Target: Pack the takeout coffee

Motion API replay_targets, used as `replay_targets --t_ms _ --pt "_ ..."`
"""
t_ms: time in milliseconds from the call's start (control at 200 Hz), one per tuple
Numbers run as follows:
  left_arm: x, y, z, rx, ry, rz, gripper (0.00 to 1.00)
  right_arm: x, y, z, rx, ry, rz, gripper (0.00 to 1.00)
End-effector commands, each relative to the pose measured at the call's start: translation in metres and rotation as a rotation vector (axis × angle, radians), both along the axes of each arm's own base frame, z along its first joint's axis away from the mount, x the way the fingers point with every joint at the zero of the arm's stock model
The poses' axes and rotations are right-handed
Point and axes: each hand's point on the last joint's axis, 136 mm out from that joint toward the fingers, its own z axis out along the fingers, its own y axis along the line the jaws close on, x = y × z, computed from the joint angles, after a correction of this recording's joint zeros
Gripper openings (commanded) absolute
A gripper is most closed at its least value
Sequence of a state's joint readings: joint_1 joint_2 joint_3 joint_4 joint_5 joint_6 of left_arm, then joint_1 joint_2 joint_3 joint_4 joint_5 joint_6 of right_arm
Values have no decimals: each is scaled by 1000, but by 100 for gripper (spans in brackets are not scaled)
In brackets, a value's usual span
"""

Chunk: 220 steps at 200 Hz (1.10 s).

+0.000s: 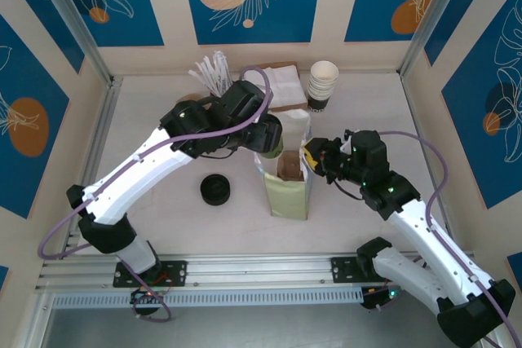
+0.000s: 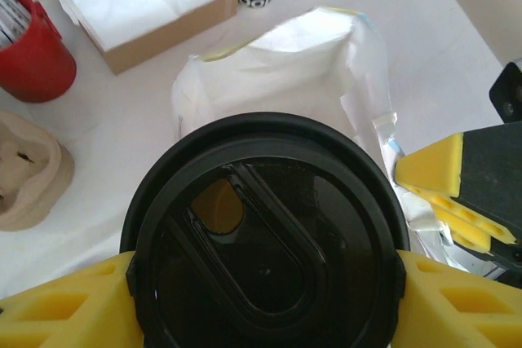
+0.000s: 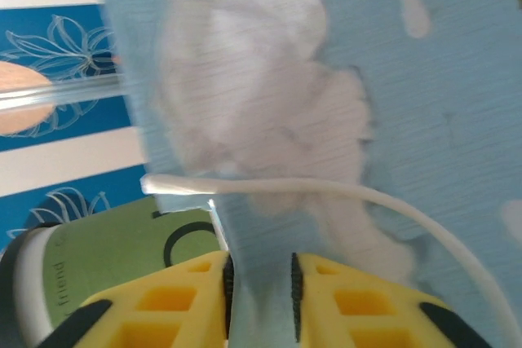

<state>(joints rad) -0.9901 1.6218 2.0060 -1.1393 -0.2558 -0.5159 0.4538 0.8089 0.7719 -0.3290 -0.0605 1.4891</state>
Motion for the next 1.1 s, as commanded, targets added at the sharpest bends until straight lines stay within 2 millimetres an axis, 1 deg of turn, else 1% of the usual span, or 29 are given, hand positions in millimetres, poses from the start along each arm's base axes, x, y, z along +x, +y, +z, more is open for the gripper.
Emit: replay_targets --t_ms 0,90,180,280,335,425,505,620,725,805,910,1015,1095 --pt "-1 -4 -4 -38 28 1 67 -19 -1 -11 -55 25 89 33" --pt "-1 -10 -8 -47 41 -10 66 -27 -15 -2 -129 -2 88 38" --pt "-1 -16 -11 -50 48 -18 65 -31 -30 16 -199 -46 87 44" --pt "-1 -22 -12 -54 49 -27 65 -36 -47 30 -267 -66 93 49" --pt "-1 -24 -12 -55 48 -28 65 -37 -56 39 -305 -86 95 50" --pt "0 -29 -11 -48 41 -33 65 -35 -68 49 -373 -119 99 52" --pt "0 -36 -12 -46 40 -43 64 -27 -78 56 -429 -152 98 53" --pt "0 -44 -14 -30 34 -53 64 -7 -78 67 -477 -230 145 54" --pt "2 -50 -18 -14 33 -56 64 15 -70 69 -500 -300 215 54" --pt "3 -53 -20 -4 32 -59 64 31 -62 64 -503 -318 280 55" --pt "6 -56 -25 7 34 -61 64 51 -57 52 -514 -274 327 55" --pt "8 -61 -28 14 34 -70 64 64 -55 44 -541 -244 342 55" --pt "9 -64 -33 19 41 -75 64 68 -51 42 -547 -239 354 55"
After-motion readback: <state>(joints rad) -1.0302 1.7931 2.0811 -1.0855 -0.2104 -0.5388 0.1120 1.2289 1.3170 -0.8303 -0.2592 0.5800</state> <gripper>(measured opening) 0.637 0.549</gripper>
